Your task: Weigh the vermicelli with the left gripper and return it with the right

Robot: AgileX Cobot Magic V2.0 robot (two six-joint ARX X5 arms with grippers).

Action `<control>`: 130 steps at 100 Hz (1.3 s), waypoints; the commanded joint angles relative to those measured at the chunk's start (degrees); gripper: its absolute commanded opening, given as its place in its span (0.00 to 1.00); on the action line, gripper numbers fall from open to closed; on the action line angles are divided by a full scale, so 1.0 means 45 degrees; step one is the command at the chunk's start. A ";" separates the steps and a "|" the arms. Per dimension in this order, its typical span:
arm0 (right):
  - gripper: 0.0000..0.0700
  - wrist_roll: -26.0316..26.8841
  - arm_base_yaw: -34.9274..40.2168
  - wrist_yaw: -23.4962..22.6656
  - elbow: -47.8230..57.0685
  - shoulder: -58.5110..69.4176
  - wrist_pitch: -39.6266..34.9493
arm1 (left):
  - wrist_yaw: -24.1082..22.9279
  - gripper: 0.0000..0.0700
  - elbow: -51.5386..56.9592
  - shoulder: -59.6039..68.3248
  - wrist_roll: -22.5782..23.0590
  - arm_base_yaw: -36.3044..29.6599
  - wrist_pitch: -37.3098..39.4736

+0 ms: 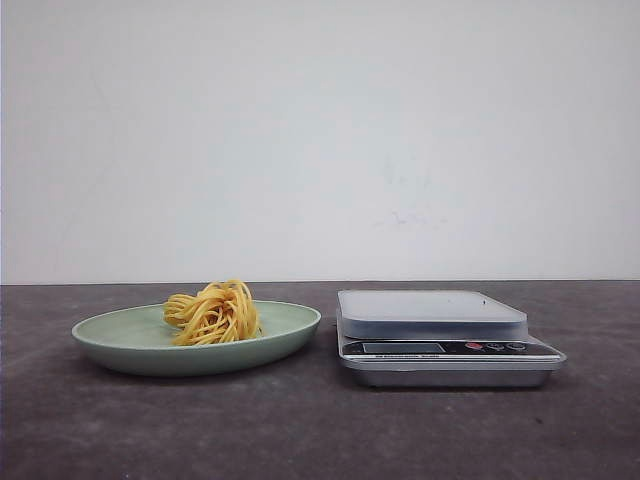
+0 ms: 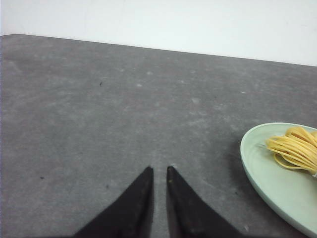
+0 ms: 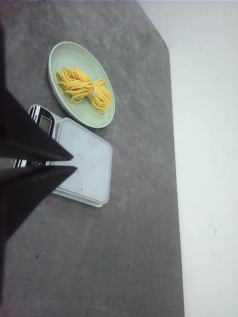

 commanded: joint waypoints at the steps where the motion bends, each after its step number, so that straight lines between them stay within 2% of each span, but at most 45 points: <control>1: 0.01 0.0092 0.0053 0.0010 0.0112 0.0024 0.0126 | 0.0034 0.02 -0.0228 -0.0015 0.0117 0.0015 -0.0073; 55: 0.01 0.0044 0.0053 0.0015 0.0112 0.0024 0.0121 | 0.0034 0.02 -0.0228 -0.0015 0.0117 0.0015 -0.0073; 66: 0.01 -0.1151 0.0053 0.0219 0.0112 0.0024 0.0126 | 0.0034 0.02 -0.0228 -0.0015 0.0117 0.0015 -0.0073; 71: 0.01 -0.1982 0.0044 0.0612 0.0112 0.0024 0.0291 | 0.0034 0.02 -0.0228 -0.0015 0.0117 0.0015 -0.0073; 80: 0.01 -0.2730 -0.0476 0.0986 0.0107 0.0000 0.0933 | 0.0034 0.02 -0.0228 -0.0015 0.0117 0.0015 -0.0073; 95: 0.01 -0.3230 -0.2603 0.0962 -0.0495 -0.0505 0.2550 | 0.0039 0.02 -0.0228 -0.0015 0.0117 0.0015 -0.0073; 109: 0.01 -0.3249 -0.4600 0.0257 -0.1753 -0.1175 0.3342 | 0.0039 0.02 -0.0228 -0.0015 0.0117 0.0015 -0.0073; 122: 0.01 -0.3220 -0.5319 0.0223 -0.3696 -0.1715 0.5581 | 0.0039 0.02 -0.0228 -0.0015 0.0117 0.0015 -0.0073; 130: 0.01 -0.3104 -0.5586 -0.0155 -0.4779 -0.1715 0.6844 | 0.0044 0.02 -0.0228 -0.0015 0.0117 0.0015 -0.0073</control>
